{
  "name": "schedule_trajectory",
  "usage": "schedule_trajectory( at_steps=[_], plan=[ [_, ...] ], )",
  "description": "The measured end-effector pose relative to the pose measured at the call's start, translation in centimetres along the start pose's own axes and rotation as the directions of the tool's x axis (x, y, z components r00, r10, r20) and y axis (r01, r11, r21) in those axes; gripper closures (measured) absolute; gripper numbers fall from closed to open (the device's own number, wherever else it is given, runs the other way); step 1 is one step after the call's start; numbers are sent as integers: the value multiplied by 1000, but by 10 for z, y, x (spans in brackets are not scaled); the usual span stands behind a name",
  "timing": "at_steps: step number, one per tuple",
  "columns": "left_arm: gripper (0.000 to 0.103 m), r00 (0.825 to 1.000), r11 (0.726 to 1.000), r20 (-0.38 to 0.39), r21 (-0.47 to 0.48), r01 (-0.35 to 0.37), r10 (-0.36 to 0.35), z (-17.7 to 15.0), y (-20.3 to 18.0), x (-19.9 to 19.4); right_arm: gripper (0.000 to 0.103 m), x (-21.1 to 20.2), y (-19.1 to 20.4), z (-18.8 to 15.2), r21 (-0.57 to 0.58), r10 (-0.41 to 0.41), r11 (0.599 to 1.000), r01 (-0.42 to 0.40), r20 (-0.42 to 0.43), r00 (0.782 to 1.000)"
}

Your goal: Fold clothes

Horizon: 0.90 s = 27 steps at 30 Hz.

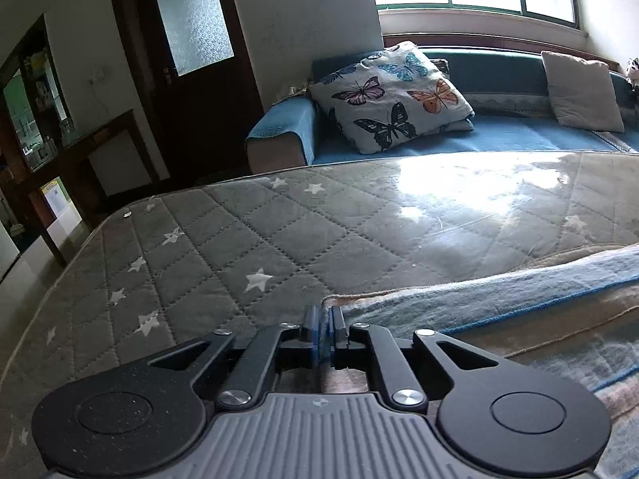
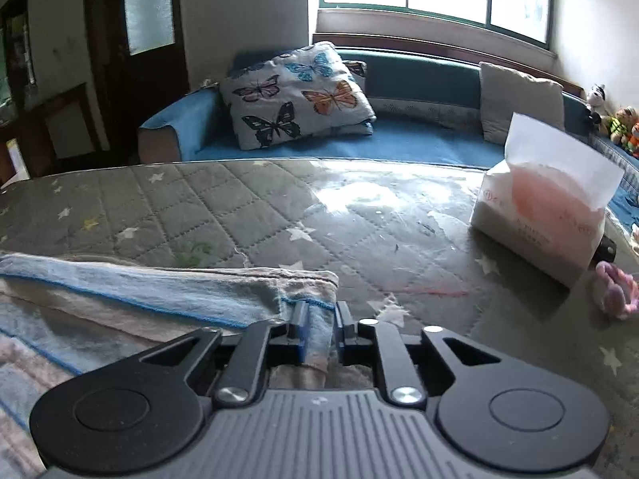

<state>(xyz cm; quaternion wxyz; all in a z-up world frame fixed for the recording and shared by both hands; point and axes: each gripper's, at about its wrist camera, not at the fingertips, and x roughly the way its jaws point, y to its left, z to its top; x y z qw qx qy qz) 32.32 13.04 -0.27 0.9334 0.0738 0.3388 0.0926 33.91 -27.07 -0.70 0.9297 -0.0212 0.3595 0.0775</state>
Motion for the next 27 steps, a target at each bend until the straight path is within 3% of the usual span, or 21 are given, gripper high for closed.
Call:
schedule_trajectory(
  at_steps=[2, 7, 14, 15, 27],
  plan=[
    [71, 1000, 1000, 10, 10, 7, -7, -2, 0, -11, 65, -10, 5, -1, -20, 11, 1000, -11, 3, 1000],
    [57, 998, 996, 25, 70, 55, -56, -17, -6, -45, 48, -31, 28, -10, -85, 81, 993, -84, -32, 996],
    [45, 995, 987, 1, 126, 102, -103, -57, -14, -86, 38, -60, 75, -40, -186, 177, 963, -193, -99, 979],
    [44, 995, 987, -2, 128, 101, -101, -62, -14, -90, 31, -64, 84, -46, -207, 188, 956, -209, -113, 976],
    [24, 998, 989, 9, 135, 64, -66, -119, -2, -145, 18, -127, 150, -111, -380, 262, 873, -304, -159, 952]
  ],
)
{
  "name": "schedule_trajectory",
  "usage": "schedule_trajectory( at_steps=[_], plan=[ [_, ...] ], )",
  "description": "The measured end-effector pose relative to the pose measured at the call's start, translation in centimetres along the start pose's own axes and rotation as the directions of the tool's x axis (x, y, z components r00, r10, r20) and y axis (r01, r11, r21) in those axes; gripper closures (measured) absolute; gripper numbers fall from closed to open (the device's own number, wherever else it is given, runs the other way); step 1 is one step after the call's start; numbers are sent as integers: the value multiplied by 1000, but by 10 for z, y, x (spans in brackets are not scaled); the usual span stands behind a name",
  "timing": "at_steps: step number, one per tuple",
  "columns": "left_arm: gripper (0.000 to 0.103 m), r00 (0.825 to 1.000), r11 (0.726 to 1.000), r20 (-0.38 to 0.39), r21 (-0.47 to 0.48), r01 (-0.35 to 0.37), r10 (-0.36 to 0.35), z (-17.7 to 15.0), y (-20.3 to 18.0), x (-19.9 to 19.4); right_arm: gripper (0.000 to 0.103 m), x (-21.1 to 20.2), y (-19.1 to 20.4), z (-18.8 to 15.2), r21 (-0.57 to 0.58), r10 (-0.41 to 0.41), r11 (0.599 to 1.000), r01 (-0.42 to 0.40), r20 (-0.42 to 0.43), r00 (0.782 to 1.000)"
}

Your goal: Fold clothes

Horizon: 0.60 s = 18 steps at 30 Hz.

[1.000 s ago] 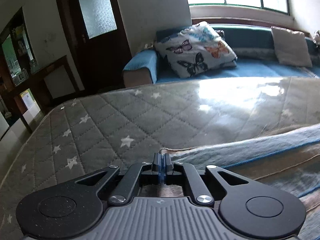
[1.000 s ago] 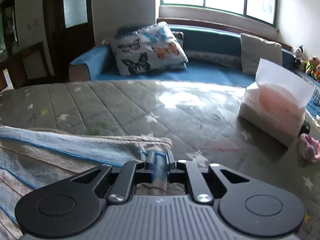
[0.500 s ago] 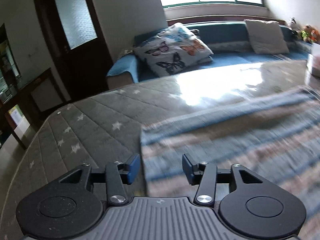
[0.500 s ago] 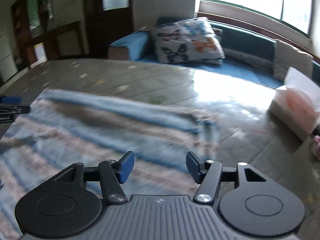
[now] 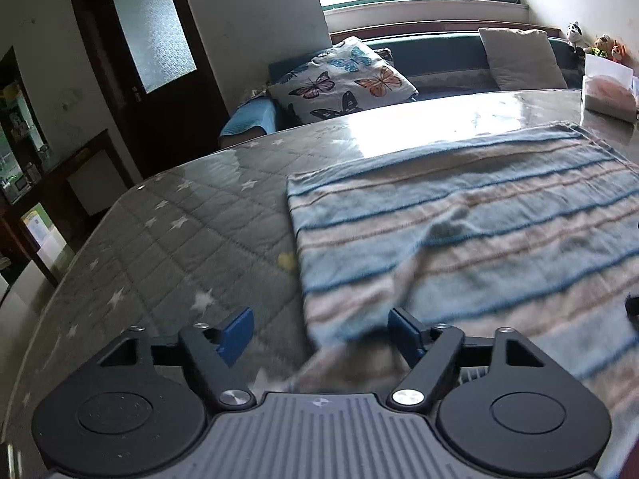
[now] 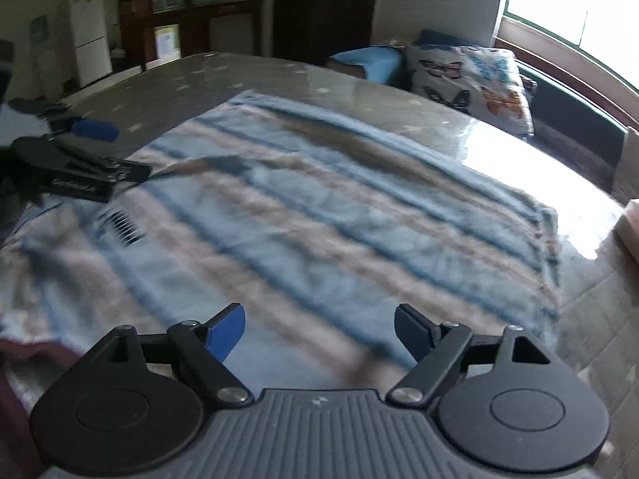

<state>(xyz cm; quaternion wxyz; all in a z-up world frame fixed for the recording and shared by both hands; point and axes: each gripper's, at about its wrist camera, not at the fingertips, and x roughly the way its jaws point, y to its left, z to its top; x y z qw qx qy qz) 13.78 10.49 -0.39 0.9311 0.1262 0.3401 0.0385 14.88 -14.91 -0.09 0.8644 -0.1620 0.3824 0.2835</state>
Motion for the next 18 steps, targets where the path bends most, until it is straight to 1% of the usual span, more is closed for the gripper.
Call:
schedule_trajectory(
  at_steps=[2, 3, 4, 7, 10, 18],
  plan=[
    [18, 1000, 1000, 18, 8, -15, 15, -10, 0, -11, 17, -8, 11, -7, -16, 3, 1000, -3, 12, 1000],
    [17, 999, 1000, 24, 8, -22, 22, -15, 1, -17, 14, -14, 17, -11, -30, -5, 1000, 5, 21, 1000],
    [16, 999, 1000, 28, 7, -26, 26, -20, 1, -21, 13, -20, 23, -16, -42, -11, 999, 12, 29, 1000],
    [15, 999, 999, 22, -3, -39, 40, -34, 3, -30, 12, -31, 33, -28, -46, 5, 999, -3, 26, 1000],
    [11, 998, 998, 29, -21, -62, 63, -48, 8, -41, 12, -42, 39, -40, -44, -14, 999, 16, 47, 999],
    [6, 993, 991, 24, -69, -113, 115, -76, 22, -66, 11, -72, 45, -73, -14, 11, 1000, -11, 26, 1000]
  ],
)
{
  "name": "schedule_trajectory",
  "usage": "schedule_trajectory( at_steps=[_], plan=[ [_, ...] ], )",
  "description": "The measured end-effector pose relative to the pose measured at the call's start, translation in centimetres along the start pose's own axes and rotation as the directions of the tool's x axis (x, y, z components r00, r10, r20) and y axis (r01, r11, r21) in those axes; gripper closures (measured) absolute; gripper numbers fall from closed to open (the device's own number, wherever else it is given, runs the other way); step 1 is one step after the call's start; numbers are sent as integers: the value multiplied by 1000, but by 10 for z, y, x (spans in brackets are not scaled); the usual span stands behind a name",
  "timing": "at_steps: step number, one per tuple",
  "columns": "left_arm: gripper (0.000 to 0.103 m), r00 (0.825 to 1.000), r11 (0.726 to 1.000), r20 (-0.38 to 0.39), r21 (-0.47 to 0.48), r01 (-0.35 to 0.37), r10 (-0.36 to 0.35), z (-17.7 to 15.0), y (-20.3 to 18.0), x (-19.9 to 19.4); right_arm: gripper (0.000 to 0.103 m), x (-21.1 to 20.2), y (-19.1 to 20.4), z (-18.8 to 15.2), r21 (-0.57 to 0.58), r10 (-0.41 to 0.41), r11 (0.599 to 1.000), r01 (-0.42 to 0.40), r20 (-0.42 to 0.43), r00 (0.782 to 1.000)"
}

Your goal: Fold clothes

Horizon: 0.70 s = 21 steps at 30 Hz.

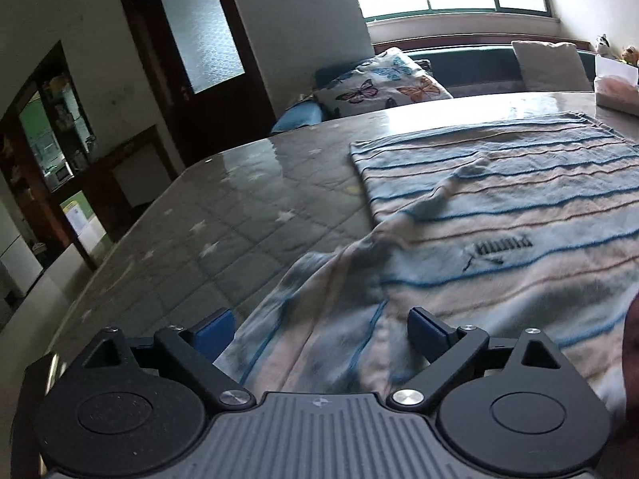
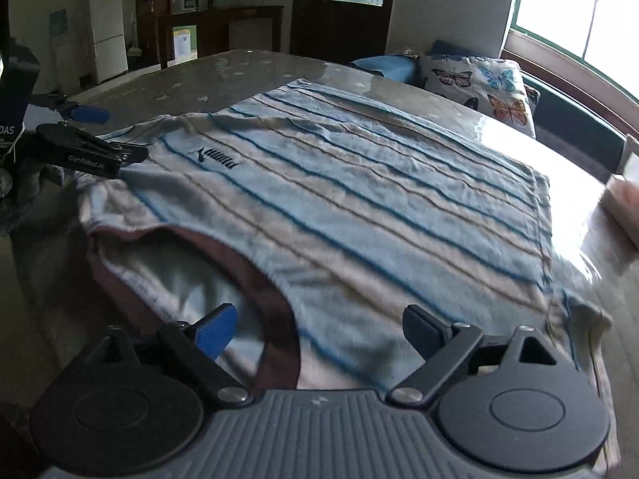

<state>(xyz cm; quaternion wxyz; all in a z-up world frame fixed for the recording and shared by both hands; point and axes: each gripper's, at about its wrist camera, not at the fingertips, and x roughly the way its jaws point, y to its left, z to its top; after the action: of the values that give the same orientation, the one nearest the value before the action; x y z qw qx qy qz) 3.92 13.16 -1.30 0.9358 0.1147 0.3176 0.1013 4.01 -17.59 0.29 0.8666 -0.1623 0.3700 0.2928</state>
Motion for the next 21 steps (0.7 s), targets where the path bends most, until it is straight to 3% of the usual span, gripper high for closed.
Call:
schedule_trajectory(
  at_steps=[7, 14, 18, 21],
  plan=[
    [3, 1000, 1000, -8, -18, -26, 25, -10, 6, -10, 11, -22, -13, -23, 117, 55, 992, -52, -22, 998],
    [3, 999, 999, -13, -13, -52, 52, -7, 4, -13, 12, -37, -23, -32, 173, 50, 984, -48, -6, 999],
    [3, 999, 999, 7, -13, -52, 52, -2, 2, -21, 12, -54, -29, -28, 206, -3, 979, -13, 75, 997],
    [3, 999, 999, 26, -17, -44, 44, 3, -1, -27, 12, -53, -37, -26, 233, -43, 972, 21, 89, 995]
  ],
)
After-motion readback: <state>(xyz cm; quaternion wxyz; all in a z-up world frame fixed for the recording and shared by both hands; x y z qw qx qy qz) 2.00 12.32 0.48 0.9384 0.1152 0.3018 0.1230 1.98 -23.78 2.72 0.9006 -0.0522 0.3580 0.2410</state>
